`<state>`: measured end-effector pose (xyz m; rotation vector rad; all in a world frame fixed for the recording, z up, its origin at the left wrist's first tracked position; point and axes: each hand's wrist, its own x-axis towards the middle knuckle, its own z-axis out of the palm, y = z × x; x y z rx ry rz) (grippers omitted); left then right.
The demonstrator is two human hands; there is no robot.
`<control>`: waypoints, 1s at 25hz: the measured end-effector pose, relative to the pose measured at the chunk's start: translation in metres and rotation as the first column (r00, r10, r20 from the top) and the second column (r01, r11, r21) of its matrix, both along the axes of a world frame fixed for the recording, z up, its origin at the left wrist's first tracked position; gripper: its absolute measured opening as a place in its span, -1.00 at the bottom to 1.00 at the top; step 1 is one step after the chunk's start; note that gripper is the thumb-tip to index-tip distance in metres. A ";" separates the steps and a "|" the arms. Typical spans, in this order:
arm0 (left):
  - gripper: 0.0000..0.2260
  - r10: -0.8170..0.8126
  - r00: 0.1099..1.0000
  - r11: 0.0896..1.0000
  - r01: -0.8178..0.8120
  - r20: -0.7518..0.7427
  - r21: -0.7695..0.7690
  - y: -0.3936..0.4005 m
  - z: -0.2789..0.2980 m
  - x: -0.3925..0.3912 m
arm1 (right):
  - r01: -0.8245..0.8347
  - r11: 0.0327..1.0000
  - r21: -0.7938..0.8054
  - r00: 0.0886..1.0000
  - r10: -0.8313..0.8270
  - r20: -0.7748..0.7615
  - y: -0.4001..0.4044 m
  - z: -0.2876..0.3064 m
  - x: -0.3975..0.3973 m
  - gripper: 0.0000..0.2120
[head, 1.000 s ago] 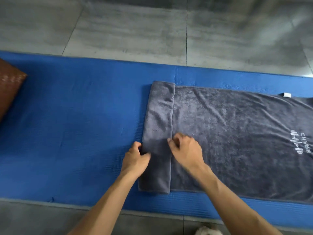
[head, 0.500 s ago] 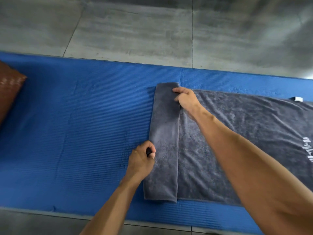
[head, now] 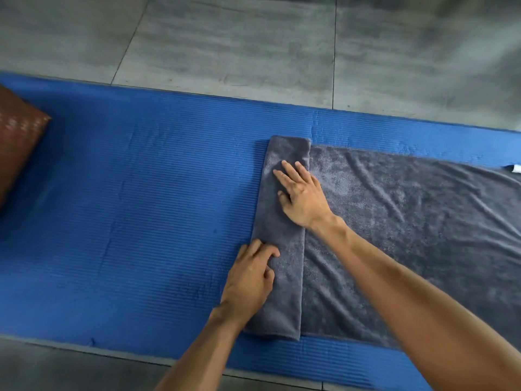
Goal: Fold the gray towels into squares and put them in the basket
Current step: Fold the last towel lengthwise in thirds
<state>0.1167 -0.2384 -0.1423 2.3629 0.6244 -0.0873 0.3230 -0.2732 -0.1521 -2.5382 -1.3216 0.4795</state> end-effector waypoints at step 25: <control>-0.76 -0.018 0.999 0.964 0.031 -0.049 0.263 -0.013 -0.014 0.010 | 0.013 0.997 0.071 0.979 -0.028 0.203 0.007 -0.027 -0.035 -0.45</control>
